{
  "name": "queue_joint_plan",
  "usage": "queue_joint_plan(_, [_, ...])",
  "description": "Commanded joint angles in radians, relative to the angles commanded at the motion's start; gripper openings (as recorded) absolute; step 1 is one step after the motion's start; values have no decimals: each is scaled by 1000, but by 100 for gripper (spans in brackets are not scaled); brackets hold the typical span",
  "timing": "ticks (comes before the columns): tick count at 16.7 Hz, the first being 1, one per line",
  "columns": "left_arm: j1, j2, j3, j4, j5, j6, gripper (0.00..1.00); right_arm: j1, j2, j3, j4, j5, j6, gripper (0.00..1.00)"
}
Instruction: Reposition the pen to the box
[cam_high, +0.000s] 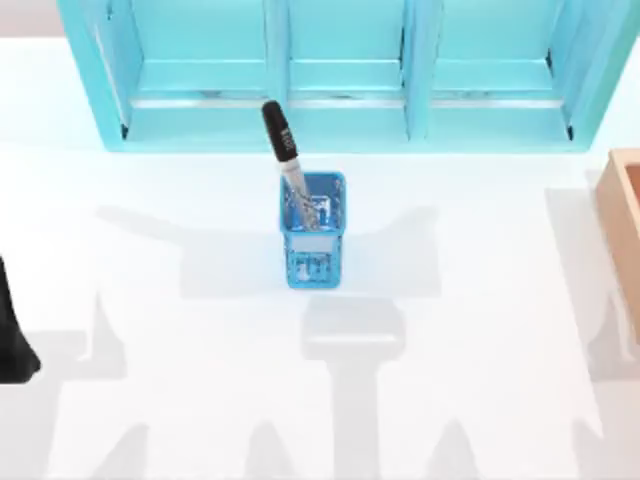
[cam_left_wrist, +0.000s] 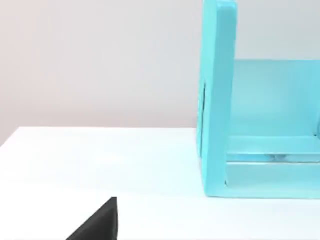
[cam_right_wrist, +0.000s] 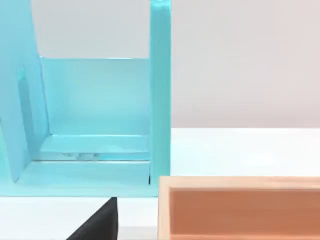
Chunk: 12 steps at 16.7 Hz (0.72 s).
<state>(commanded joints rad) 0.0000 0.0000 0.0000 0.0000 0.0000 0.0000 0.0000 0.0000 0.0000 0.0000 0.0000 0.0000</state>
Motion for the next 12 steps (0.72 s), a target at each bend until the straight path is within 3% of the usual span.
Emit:
queue_joint_plan(6, [0,0,0,0,0,0,100,45,106,75,15,-31,2,100])
queue_joint_plan(12, [0,0,0,0,0,0,100,186,560,338,66,-122,5,100])
